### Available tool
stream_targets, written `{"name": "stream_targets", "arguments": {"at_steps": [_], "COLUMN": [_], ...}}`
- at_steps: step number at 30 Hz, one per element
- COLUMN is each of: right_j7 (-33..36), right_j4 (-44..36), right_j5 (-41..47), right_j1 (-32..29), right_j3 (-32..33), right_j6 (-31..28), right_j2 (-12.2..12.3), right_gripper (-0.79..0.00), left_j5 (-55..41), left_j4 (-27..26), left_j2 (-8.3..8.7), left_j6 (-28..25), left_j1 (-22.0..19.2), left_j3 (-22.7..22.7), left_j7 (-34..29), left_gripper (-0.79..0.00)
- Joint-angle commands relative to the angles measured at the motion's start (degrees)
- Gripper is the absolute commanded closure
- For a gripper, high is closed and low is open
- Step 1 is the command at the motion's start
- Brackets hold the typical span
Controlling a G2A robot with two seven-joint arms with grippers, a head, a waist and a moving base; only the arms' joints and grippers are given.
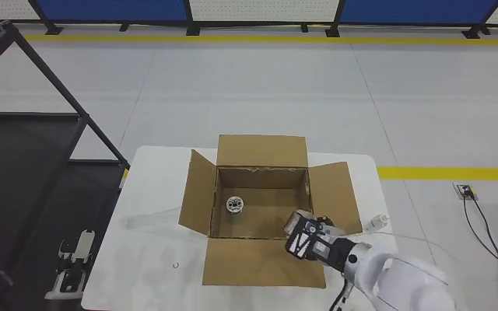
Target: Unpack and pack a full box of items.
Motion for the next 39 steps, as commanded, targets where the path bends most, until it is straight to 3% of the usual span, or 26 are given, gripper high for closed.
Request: {"name": "stream_targets", "arguments": {"at_steps": [1,8,11,14,23,39], "right_j7": [-1.2,-16.9,-20.3,-18.8,-13.1,-13.1], "right_j4": [-3.9,-3.9,-3.9,-3.4,5.5,5.5], "right_j5": [-0.8,-1.5,0.3,2.7,7.6,7.6], "right_j1": [-8.1,-30.6,-38.2,-42.3,-34.1,-34.1], "right_j3": [5.3,20.7,25.0,27.4,27.0,27.0], "right_j6": [2.3,6.5,9.2,12.6,11.2,11.2], "right_j2": [0.4,0.7,0.4,0.0,0.2,0.2], "right_gripper": [0.000,0.000,0.000,0.000,0.000,0.000], "left_j5": [0.0,0.0,0.0,0.0,0.0,0.0], "left_j4": [0.0,0.0,0.0,0.0,0.0,0.0], "left_j2": [0.00,0.00,0.00,0.00,0.00,0.00], "left_j6": [0.0,0.0,0.0,0.0,0.0,0.0], "left_j1": [0.0,0.0,0.0,0.0,0.0,0.0], "left_j3": [0.0,0.0,0.0,0.0,0.0,0.0], "left_j7": [0.0,0.0,0.0,0.0,0.0,0.0], "left_gripper": [-0.785,-0.785,-0.785,-0.785,-0.785,-0.785]}}
